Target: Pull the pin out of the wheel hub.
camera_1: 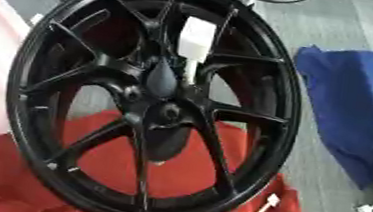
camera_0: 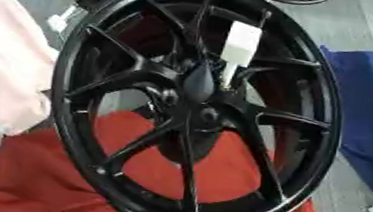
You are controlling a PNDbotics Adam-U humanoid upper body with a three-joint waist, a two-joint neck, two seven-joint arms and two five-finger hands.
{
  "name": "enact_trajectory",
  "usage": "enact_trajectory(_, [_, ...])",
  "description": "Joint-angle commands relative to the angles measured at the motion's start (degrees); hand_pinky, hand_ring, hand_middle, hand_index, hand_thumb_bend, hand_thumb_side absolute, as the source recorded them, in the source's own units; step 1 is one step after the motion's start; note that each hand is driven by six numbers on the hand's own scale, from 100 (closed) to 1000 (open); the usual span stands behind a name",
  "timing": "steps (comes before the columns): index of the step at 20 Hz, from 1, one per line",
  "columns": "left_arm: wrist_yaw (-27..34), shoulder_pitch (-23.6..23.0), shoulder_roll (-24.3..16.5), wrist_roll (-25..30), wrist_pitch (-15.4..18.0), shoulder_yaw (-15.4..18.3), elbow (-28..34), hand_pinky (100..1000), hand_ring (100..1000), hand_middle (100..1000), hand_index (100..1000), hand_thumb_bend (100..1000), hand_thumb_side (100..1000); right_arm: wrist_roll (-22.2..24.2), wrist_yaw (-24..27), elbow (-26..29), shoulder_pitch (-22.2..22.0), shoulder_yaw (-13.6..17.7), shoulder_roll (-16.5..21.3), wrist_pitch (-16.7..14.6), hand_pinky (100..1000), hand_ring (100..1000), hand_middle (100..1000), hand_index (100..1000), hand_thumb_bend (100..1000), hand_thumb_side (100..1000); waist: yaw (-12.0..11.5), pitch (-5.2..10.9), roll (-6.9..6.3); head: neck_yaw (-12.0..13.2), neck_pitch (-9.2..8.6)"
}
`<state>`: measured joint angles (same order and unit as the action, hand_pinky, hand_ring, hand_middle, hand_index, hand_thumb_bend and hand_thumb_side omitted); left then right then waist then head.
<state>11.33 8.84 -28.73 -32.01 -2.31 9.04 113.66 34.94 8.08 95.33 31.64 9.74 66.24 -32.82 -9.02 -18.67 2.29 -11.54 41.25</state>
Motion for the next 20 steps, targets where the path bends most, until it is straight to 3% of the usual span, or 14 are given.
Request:
enact_trajectory(1, [-0.30,-0.25,1.05,-1.37,0.17,0.89,0.93,655,576,554,777,291,600,7.79,-2.02,-2.80,4.39,-2.42,1.59,-2.89,863,816,760,797,100,287,-0.10,1.68,-0.04,-0.43,0.13])
enact_trajectory(6, [-0.93,-0.89,0.84,-1.52,-0.37,1.06,0.93,656,577,555,779,287,601,11.31,-4.55,-4.84,11.13,-6.57,-2.30,-4.37,860,812,757,795,100,273,-0.44,2.03,-0.07,-0.79,0.39])
enact_trajectory(13, [-0.94,-1.70,0.84,-1.65,-1.08,1.40,0.93,656,578,556,780,288,607,14.31,-5.55,-8.98,20.61,-11.32,-10.63,-2.32,860,807,752,793,100,263,0.02,2.64,-0.08,-0.57,1.18])
enact_trajectory(15, [-1.06,-1.87,0.84,-1.52,-1.39,1.56,0.93,657,578,557,781,289,606,14.34,-5.79,-10.01,22.58,-12.08,-13.19,-1.77,855,796,740,784,100,205,0.37,2.92,-0.02,-0.36,1.49])
enact_trajectory(20, [-1.26,-2.72,1.05,-1.91,-1.80,2.29,0.93,657,578,557,781,288,608,12.87,-6.42,-9.78,24.60,-13.81,-18.68,0.04,855,794,738,784,100,204,1.24,3.53,0.00,0.22,2.45])
